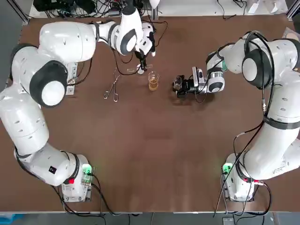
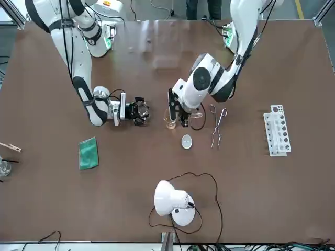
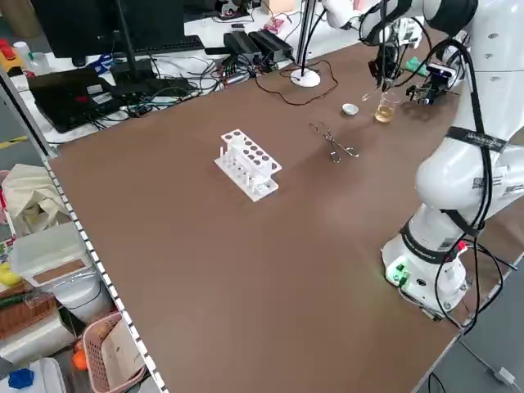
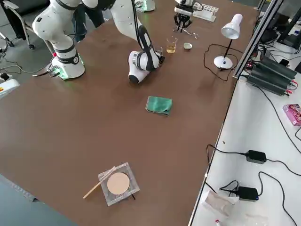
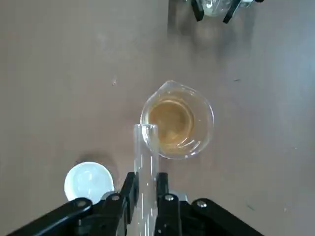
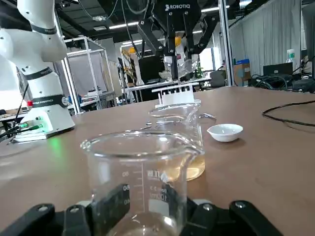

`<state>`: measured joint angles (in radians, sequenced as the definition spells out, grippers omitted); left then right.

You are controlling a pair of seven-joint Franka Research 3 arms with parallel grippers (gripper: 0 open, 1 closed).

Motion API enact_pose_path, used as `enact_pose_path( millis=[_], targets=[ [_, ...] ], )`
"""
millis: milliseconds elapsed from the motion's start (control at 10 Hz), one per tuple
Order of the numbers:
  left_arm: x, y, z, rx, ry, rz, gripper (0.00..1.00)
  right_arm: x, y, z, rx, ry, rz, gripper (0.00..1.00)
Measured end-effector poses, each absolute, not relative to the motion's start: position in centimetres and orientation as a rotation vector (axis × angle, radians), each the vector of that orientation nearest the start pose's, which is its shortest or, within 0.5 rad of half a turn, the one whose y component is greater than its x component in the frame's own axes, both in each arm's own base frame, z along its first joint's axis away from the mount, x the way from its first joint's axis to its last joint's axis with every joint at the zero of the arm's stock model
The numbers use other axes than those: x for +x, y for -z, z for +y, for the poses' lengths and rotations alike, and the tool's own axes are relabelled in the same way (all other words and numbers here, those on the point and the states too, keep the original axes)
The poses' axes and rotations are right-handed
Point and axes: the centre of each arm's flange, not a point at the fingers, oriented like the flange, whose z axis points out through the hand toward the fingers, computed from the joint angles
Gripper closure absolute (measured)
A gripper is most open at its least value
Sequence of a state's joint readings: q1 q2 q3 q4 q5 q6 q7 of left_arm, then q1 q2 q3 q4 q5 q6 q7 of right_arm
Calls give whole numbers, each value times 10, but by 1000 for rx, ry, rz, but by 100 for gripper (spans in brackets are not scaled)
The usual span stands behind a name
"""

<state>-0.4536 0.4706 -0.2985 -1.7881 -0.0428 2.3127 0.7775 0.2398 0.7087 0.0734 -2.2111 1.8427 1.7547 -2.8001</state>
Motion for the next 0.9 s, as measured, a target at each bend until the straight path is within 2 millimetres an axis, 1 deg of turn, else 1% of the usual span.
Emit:
enact_pose_path(
  millis=[200,600,700,900],
  targets=[
    [484,-299,-449,-2425,94,2178,79,431,-70,234,-1336,1079,-1152,61],
    [474,-288,-456,-2397,34,2118,79,431,-69,234,-1336,1079,-1152,61],
    [474,-287,-457,-2368,2,2111,79,431,-69,234,-1336,1079,-1152,61],
    [477,-294,-459,-2327,-24,2076,79,431,-69,234,-1336,1079,-1152,61]
  ],
)
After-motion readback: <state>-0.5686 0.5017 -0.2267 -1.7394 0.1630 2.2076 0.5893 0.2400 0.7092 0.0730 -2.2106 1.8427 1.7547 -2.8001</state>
